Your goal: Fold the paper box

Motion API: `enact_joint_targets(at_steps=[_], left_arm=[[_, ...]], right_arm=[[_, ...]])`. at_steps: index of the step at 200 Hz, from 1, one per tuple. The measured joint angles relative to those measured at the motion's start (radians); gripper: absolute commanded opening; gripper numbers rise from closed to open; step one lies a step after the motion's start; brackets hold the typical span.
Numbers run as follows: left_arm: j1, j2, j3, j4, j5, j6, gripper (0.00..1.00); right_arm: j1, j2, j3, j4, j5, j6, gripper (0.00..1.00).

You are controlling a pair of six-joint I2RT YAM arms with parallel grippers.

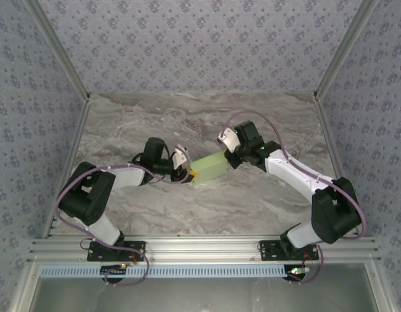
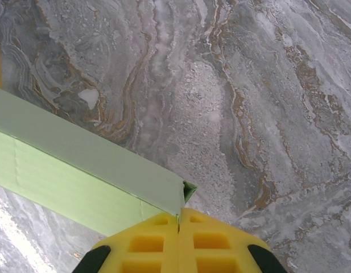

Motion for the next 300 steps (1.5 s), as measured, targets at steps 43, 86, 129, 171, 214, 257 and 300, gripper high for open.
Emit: enact_joint_targets(at_steps=[43,86,129,171,214,257,300], left_arm=[[-0.007,0.001,0.0,0.011,-0.024,0.0,0.53],[-0.007,0.001,0.005,-0.005,-0.039,0.003,0.46],[-0.007,0.006,0.037,-0.05,-0.039,0.027,0.37],[-0.01,0.021,0.053,-0.065,-0.019,0.053,0.33],[-0.011,0.021,0.063,-0.075,-0.013,0.064,0.33],[-0.011,0.021,0.066,-0.074,-0.009,0.071,0.33],[-0.011,0.021,0.066,-0.089,-0.013,0.076,0.33]], right_arm=[[0.021,-0.01,-0.022,0.028,0.003,0.042,0.04],[0.03,-0.012,-0.022,0.024,0.019,0.067,0.04],[0.038,-0.014,-0.007,-0.012,0.044,0.145,0.05],[0.05,-0.01,0.043,-0.11,0.075,0.253,0.06],[0.062,0.038,0.139,-0.22,0.105,0.336,0.07],[0.066,0.075,0.22,-0.318,0.117,0.41,0.08],[0.067,0.12,0.267,-0.372,0.12,0.472,0.08]])
